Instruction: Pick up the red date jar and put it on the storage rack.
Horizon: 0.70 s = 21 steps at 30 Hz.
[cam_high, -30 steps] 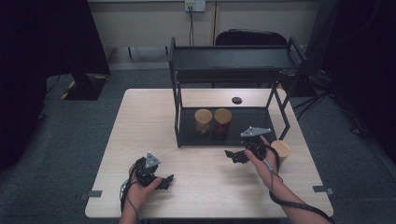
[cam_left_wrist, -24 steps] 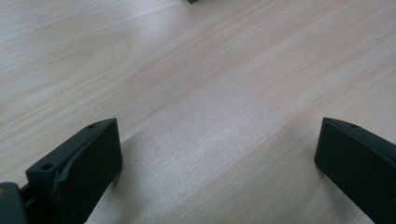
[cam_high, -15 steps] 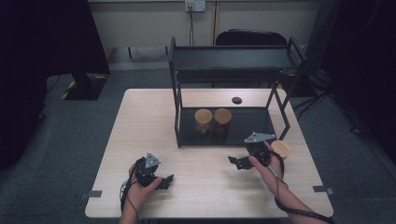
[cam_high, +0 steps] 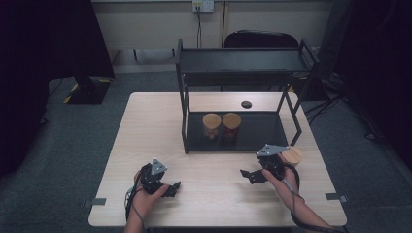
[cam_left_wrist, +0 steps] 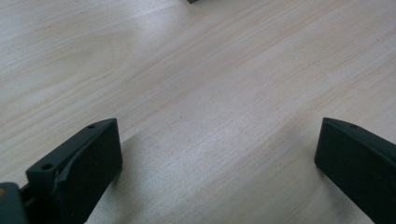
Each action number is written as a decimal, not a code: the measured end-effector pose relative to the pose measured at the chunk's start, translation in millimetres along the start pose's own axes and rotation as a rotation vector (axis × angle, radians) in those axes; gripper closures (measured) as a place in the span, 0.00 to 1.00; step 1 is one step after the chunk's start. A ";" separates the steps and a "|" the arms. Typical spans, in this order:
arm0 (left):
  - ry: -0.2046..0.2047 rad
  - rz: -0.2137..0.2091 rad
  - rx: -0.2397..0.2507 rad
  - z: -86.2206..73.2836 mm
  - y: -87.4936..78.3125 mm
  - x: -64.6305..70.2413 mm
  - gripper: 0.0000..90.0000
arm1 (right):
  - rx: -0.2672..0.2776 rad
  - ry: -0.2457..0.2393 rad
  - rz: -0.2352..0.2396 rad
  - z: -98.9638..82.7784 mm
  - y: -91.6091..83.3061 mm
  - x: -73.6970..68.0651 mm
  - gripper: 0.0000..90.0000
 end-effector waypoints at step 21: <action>0.000 0.000 0.000 0.0 0.0 0.0 0.00 | -0.012 -0.034 0.012 -21.4 -16.3 -1.3 0.04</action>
Point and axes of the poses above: each handheld gripper's, and its own axes: y roughly forward along the jaws, z roughly out of its top, x roughly to its right, the point moved 1 cm from there along y, roughly forward along the jaws
